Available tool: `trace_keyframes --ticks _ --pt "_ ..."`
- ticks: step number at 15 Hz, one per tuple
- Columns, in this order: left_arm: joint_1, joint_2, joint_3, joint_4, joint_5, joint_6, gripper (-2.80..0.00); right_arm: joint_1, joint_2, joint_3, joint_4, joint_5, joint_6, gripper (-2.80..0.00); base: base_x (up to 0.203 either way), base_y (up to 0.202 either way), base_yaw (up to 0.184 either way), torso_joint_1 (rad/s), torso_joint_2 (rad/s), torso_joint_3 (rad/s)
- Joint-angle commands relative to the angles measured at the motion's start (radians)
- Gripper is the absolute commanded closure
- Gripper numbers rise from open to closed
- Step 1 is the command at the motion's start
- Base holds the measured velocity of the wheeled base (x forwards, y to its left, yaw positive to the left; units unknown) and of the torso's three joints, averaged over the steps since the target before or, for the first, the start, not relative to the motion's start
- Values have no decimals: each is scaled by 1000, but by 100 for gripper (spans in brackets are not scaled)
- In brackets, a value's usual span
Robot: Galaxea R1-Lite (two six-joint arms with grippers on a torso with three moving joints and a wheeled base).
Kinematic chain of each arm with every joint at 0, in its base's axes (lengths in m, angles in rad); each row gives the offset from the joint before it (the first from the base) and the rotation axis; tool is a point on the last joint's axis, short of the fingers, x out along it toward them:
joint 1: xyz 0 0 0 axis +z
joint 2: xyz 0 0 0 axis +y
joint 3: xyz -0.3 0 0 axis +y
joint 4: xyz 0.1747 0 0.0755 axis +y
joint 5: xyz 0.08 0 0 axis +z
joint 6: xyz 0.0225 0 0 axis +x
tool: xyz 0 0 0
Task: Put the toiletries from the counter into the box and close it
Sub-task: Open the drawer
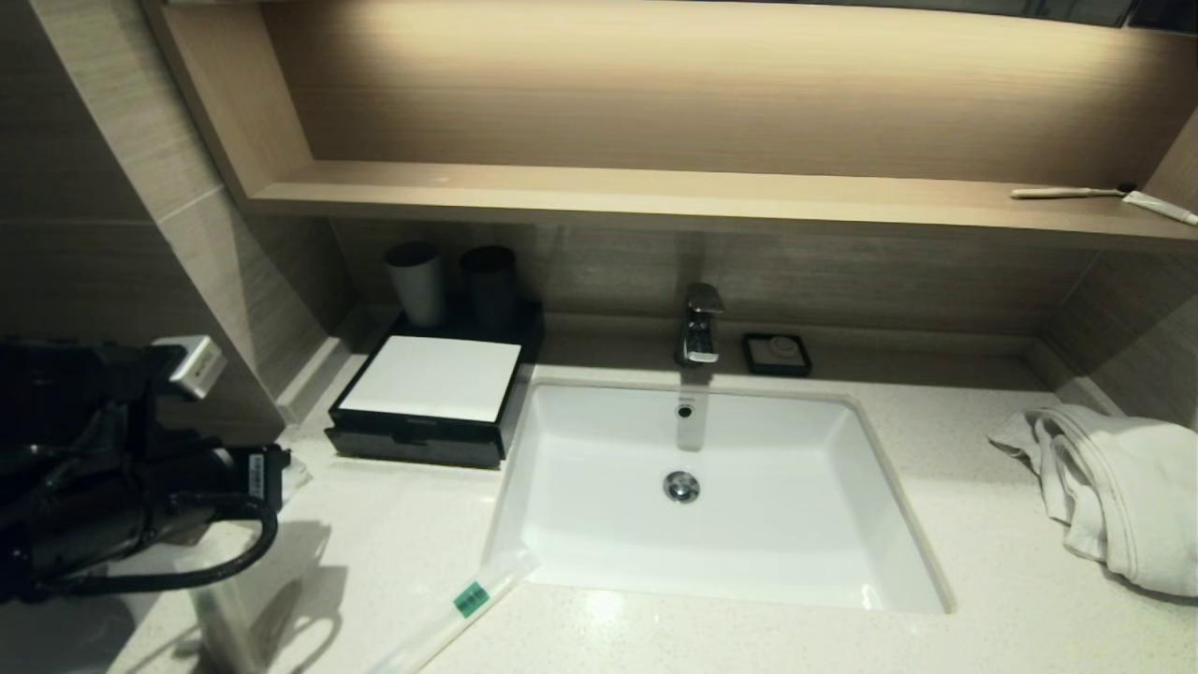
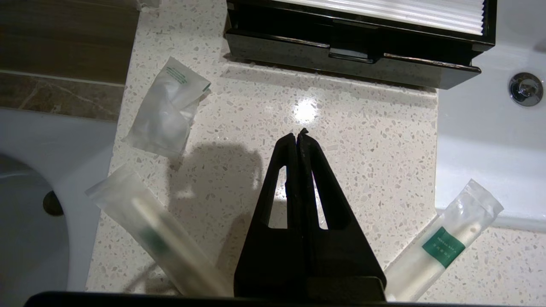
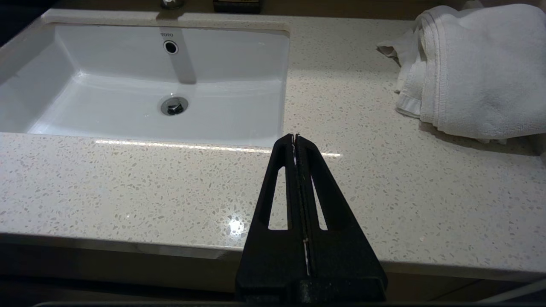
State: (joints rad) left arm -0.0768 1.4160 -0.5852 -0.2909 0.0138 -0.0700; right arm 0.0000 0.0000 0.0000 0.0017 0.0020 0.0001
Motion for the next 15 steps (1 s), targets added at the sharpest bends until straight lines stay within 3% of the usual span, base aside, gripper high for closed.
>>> trace_keyframes --ticks 1,5,15 --pt "-1 43 -12 -3 0 0 0 0 0 0 0 1 0 0 0 0 0 0 0 0" --pt "-1 115 -8 -121 1 -2 0 0 0 0 0 1 0 0 0 0 0 0 0 0" --pt "-20 227 -24 -211 -3 -5 0 0 0 0 0 1 0 0 0 0 0 0 0 0"
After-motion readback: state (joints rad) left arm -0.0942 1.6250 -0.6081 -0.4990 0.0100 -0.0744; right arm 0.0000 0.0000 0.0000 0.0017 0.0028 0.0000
